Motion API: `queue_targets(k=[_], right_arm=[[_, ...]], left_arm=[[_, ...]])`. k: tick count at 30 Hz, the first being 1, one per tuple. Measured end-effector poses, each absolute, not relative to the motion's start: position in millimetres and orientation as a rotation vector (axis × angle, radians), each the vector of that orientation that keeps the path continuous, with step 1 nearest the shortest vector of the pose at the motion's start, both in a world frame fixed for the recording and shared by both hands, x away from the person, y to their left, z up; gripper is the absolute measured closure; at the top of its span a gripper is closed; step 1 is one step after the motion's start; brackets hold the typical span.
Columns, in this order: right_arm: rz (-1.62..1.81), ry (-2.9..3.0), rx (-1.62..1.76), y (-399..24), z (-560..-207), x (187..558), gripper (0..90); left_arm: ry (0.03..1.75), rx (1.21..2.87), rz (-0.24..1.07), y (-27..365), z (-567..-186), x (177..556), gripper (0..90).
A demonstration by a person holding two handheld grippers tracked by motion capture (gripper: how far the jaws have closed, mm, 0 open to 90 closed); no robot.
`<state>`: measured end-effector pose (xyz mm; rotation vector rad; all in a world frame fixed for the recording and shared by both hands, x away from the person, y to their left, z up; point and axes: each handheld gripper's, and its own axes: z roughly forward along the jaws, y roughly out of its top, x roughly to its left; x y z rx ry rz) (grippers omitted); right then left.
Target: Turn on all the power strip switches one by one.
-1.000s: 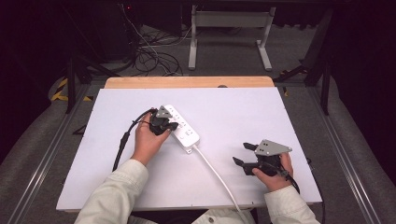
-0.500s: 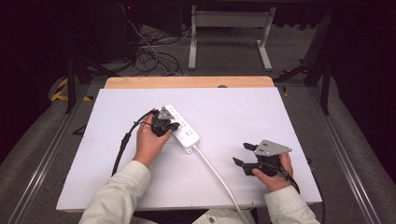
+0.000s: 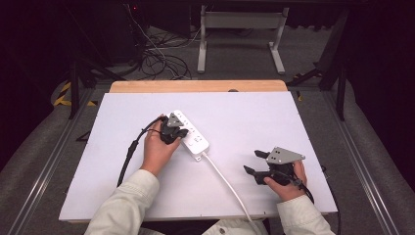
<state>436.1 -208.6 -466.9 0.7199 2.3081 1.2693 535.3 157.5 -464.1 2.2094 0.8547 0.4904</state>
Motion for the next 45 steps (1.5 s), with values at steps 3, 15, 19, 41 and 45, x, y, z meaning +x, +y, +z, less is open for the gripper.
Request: queue_targets(k=[3, 15, 19, 41, 45], right_arm=[[1.271, 2.311, 0.718, -208, -467, 436, 32.5], [1.277, 2.311, 0.719, -208, -467, 435, 32.4], [1.277, 2.311, 0.718, -208, -467, 435, 32.3], [1.266, 2.321, 0.725, -208, -469, 437, 32.1], [1.265, 2.322, 0.719, -208, -469, 438, 32.0]], left_arm=[[0.863, 2.206, 0.486, 158, -464, 535, 90.0], [0.888, 2.169, 0.469, 159, -468, 534, 90.0], [0.875, 2.146, 0.431, 166, -467, 536, 90.0], [0.846, 2.096, 0.567, 183, -438, 543, 90.0], [0.872, 2.112, 0.553, 187, -445, 548, 90.0]])
